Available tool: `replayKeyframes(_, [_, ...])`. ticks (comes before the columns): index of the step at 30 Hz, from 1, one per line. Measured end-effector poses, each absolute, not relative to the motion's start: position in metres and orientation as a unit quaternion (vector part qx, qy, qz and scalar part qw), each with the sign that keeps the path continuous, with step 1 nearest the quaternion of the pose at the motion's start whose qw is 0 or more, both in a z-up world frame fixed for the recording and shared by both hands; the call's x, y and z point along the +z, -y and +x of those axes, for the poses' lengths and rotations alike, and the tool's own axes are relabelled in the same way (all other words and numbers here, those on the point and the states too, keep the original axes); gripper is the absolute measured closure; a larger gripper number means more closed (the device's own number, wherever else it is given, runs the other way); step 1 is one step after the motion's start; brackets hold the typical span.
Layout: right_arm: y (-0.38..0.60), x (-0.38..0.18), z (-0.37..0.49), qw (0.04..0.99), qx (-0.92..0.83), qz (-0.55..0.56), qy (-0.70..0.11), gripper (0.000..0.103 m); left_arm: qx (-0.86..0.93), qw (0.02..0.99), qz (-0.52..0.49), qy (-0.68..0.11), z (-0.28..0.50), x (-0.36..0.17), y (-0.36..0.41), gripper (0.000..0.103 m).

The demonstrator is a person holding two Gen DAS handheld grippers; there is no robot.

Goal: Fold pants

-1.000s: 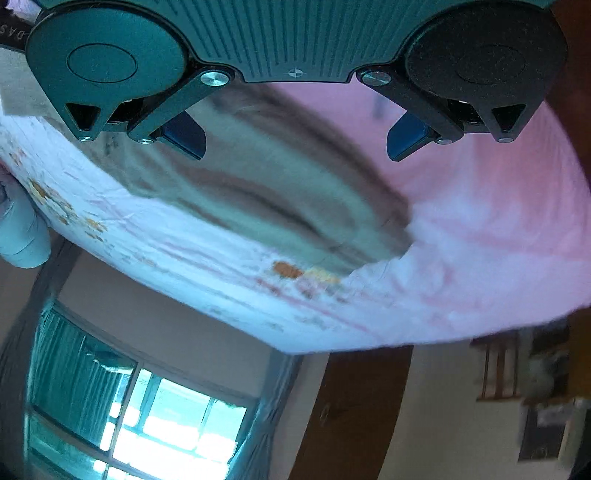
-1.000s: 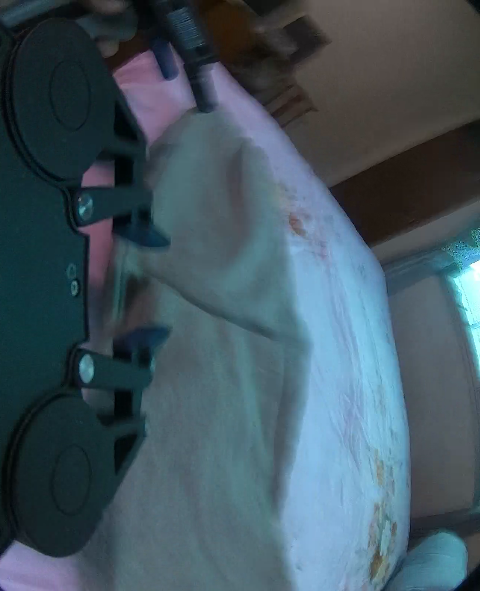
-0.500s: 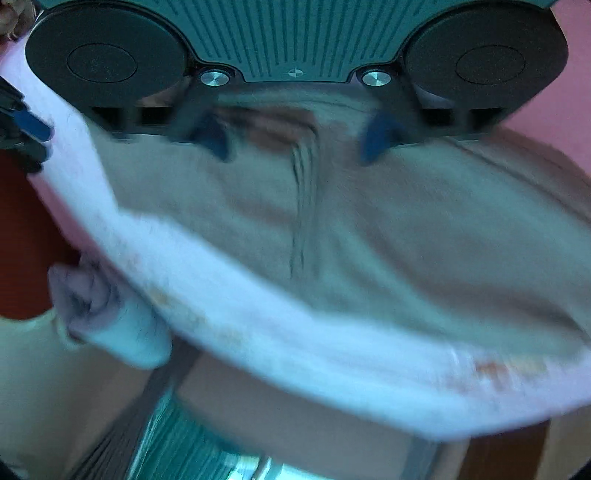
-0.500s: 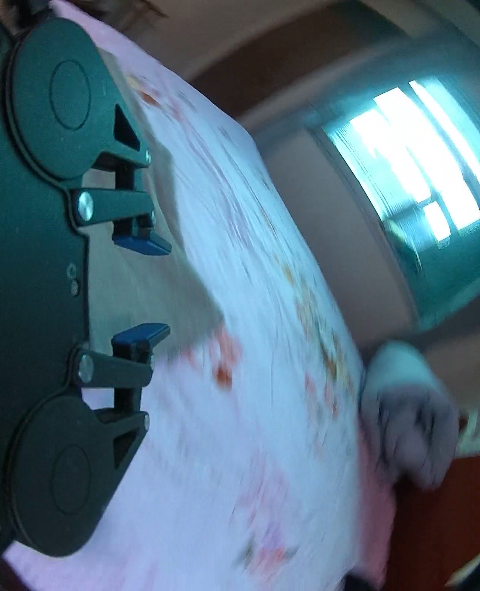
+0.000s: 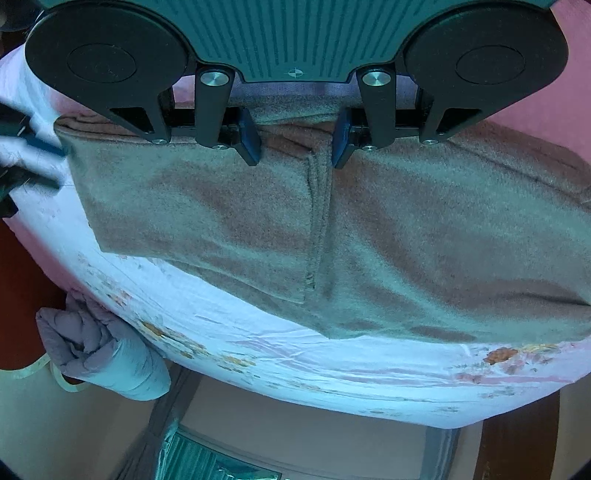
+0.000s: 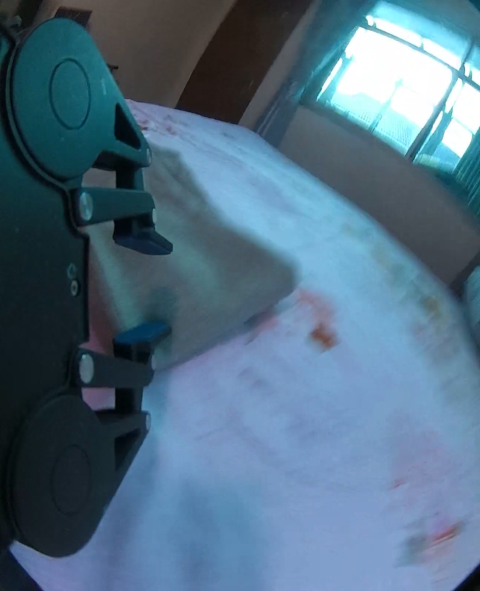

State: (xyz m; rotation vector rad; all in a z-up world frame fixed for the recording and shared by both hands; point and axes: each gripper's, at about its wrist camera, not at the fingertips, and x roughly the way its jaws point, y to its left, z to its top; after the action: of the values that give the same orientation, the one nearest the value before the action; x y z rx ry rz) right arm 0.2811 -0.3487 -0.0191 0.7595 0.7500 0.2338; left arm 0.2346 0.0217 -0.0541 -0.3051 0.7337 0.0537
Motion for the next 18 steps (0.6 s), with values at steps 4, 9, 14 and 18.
replayKeyframes(4, [0.32, -0.019, 0.276, 0.86, 0.14, 0.293, -0.393, 0.066, 0.025, 0.923, -0.146, -0.354, 0.235, -0.056, -0.02, 0.053])
replayKeyframes(9, [0.301, -0.011, 0.269, 0.882, 0.136, 0.243, -0.38, 0.058, 0.003, 0.935, -0.166, -0.312, 0.21, -0.027, -0.044, 0.0])
replayKeyframes(14, [0.29, 0.008, 0.246, 0.906, 0.162, 0.193, -0.339, 0.043, 0.034, 0.945, -0.225, -0.234, 0.157, -0.003, -0.127, 0.0])
replayKeyframes(18, [0.285, 0.007, 0.237, 0.904, 0.17, 0.196, -0.339, 0.043, 0.089, 0.921, -0.313, -0.214, 0.128, -0.019, -0.213, 0.0])
